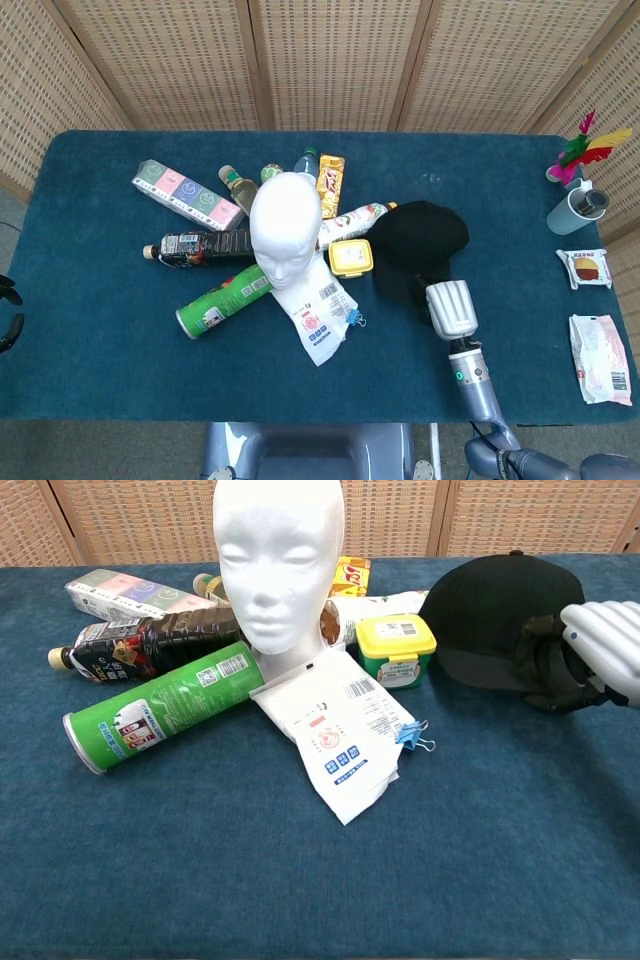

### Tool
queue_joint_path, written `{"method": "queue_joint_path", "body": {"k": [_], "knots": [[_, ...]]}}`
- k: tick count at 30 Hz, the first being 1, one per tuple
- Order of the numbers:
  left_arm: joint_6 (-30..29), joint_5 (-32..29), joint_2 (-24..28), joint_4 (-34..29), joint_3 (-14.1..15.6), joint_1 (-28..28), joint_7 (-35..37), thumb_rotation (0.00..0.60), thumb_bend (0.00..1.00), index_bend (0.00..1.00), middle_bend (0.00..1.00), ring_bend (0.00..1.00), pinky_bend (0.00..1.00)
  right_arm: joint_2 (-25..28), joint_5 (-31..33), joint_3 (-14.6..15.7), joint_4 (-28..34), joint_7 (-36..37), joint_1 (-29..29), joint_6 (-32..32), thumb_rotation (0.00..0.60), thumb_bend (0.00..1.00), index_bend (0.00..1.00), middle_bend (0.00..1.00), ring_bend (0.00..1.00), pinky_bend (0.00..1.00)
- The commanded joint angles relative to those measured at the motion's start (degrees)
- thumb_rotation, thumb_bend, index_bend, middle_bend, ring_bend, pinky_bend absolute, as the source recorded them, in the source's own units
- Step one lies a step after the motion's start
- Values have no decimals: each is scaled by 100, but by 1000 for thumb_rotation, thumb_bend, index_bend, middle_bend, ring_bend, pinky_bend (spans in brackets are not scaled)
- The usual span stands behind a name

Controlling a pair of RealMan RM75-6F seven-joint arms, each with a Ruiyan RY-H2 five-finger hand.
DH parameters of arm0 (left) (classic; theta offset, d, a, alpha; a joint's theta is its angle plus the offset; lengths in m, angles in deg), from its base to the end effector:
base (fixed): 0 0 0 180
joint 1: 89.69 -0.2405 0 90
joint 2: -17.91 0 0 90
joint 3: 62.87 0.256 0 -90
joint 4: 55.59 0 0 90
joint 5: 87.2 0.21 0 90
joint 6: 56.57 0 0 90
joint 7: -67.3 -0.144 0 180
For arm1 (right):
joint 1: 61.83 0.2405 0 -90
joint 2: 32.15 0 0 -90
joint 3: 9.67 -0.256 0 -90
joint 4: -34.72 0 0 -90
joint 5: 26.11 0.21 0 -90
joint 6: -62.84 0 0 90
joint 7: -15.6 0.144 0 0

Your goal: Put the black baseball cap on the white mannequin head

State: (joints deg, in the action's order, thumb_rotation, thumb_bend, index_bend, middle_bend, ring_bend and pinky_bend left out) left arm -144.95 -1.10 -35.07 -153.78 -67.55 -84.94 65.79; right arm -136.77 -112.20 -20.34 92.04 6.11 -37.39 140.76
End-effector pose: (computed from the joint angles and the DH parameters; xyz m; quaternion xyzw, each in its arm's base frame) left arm -0.2944 0.1855 0.2217 -0.5995 -0.3225 -0.3842 0.6236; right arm -0.2362 -0.2990 -0.0210 0.6428 -0.2955 0.4455 0.5486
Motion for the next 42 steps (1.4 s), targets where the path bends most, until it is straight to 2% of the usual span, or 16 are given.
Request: {"method": "queue_joint_path", "body": {"k": [1,4,6,14,16,20,23,37,42], "knots": [[1,-2,6,-7,-2,3,-12,600,365,477,356,287,312,-60,91,-160,-213,92,126,4,600,308,442,578,714,839],[21,-14,4,-20,-5,14,-28,600,366,477,356,287,312,-127,259,-449,-492,176,333,-57,600,315,441,558,693,803],[31,-19,4,-27,-4,18,-36,600,366,477,356,287,312,-185,335,-541,-669,243,442,-128,600,326,441,536,677,770],[25,-33,2,-27,4,5,-22,600,365,477,356,287,312,-275,459,-584,-1072,384,734,-453,600,349,461,492,617,705],[11,-36,6,-21,14,-12,-5,600,366,478,356,287,312,-296,439,-550,-1185,454,840,-550,600,349,509,510,630,728],[-39,-58,13,0,23,-60,48,600,366,478,356,287,312,-345,479,-577,-1269,640,890,-478,600,350,642,594,712,850],[-35,-61,9,20,32,-69,71,600,366,477,356,287,312,-351,487,-578,-1257,720,895,-396,600,350,678,630,750,899],[-61,-74,-32,128,40,-107,191,600,365,477,356,287,312,-120,415,-511,-725,966,899,-95,600,357,676,633,760,913],[-53,-72,-48,155,33,-99,213,600,366,477,356,287,312,4,430,-437,-510,990,854,-142,600,498,639,608,739,887]]}}
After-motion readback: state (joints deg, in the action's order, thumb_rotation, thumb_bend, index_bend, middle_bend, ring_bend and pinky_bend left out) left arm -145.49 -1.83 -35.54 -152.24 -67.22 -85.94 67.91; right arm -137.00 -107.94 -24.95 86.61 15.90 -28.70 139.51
